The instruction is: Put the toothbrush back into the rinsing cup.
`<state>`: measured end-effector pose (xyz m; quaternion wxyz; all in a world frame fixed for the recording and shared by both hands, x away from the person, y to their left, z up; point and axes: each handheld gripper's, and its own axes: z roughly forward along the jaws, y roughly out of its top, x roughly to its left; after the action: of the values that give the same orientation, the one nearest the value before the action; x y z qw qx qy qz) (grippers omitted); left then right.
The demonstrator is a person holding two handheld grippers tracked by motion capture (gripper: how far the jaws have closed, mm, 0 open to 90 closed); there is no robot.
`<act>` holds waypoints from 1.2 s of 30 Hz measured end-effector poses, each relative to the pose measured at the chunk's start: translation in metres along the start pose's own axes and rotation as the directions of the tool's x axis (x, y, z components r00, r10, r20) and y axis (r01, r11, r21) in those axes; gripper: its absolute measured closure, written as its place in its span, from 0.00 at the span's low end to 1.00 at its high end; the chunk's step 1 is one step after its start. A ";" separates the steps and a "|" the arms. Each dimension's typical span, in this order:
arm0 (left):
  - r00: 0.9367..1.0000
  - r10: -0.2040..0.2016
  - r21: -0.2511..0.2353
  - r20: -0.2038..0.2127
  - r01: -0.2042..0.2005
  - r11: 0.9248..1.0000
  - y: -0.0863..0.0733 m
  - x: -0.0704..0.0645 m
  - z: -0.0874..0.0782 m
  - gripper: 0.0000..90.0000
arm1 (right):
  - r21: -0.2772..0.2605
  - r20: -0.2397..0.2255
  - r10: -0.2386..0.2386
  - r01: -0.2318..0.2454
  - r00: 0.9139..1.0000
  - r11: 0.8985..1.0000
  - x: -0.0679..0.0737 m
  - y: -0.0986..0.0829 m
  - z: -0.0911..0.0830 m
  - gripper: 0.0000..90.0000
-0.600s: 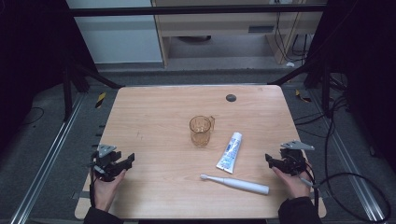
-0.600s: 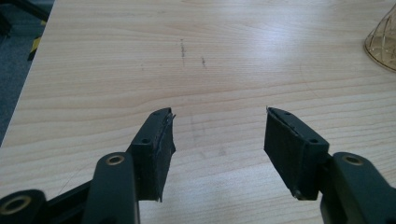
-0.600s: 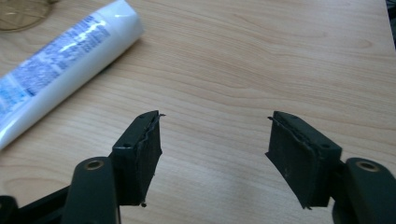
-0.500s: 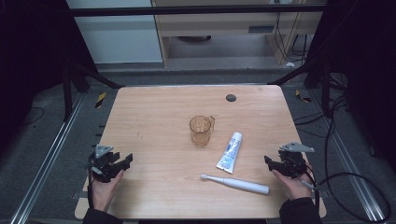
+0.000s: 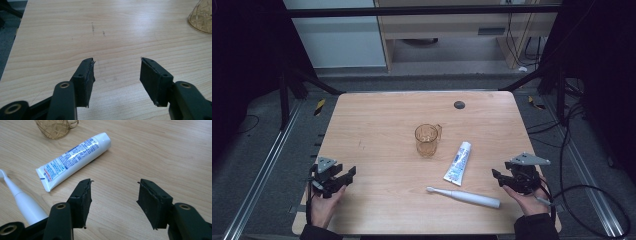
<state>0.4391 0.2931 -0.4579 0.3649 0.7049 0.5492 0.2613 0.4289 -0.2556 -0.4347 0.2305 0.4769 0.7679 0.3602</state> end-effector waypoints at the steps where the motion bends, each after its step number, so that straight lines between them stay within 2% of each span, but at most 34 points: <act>1: 1.000 0.003 0.001 -0.003 -0.003 1.000 0.000 -0.001 0.000 0.48 | 0.002 -0.002 0.001 -0.001 1.000 1.000 0.001 0.000 0.000 0.49; 3: 1.000 0.007 0.012 0.025 -0.007 1.000 -0.001 -0.003 0.002 0.45 | 0.011 -0.013 -0.006 0.006 1.000 1.000 0.003 0.002 0.001 0.49; 5: 0.999 0.010 0.016 0.032 -0.010 1.000 -0.001 -0.004 0.003 0.43 | 0.016 -0.024 -0.016 0.017 1.000 1.000 0.005 0.004 0.001 0.50; 7: 0.996 0.026 0.025 0.081 -0.028 0.999 -0.001 -0.007 0.006 0.39 | 0.021 -0.035 -0.033 0.034 0.999 0.999 0.007 0.006 0.002 0.50; 11: 0.994 0.049 0.039 0.103 -0.053 0.998 -0.001 -0.012 0.007 0.37 | 0.043 -0.052 -0.064 0.067 0.997 0.997 0.011 0.009 0.003 0.52; 13: 0.993 0.050 0.038 0.104 -0.055 0.998 -0.001 -0.014 0.007 0.37 | 0.050 -0.057 -0.071 0.074 0.996 0.996 0.012 0.010 0.003 0.52; 15: 0.993 0.064 0.041 0.104 -0.069 0.997 -0.001 -0.015 0.007 0.35 | 0.063 -0.073 -0.097 0.102 0.993 0.993 0.016 0.012 0.004 0.54; 17: 0.993 0.069 0.043 0.099 -0.074 0.996 -0.001 -0.015 0.007 0.35 | 0.068 -0.081 -0.100 0.105 0.992 0.992 0.017 0.013 0.004 0.54; 20: 0.993 0.068 0.050 0.100 -0.073 0.996 -0.001 -0.015 0.008 0.33 | 0.079 -0.101 -0.128 0.136 0.987 0.988 0.020 0.016 0.004 0.54; 21: 0.993 0.067 0.053 0.100 -0.072 0.996 0.000 -0.014 0.008 0.33 | 0.088 -0.118 -0.144 0.155 0.982 0.984 0.023 0.018 0.004 0.55; 25: 0.993 0.068 0.053 0.093 -0.073 0.996 0.000 -0.014 0.008 0.32 | 0.102 -0.133 -0.160 0.174 0.978 0.979 0.026 0.019 0.005 0.55; 30: 0.993 0.075 0.053 0.089 -0.080 0.995 0.000 -0.014 0.008 0.32 | 0.125 -0.174 -0.176 0.199 0.969 0.972 0.032 0.023 0.007 0.57; 36: 0.994 0.075 0.055 0.085 -0.080 0.995 0.000 -0.014 0.008 0.32 | 0.136 -0.222 -0.205 0.239 0.953 0.961 0.042 0.033 0.010 0.59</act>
<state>0.4416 0.2778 -0.4625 0.3561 0.7465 0.5131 0.2296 0.4361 -0.2055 -0.4163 0.1496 0.3646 0.8631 0.3159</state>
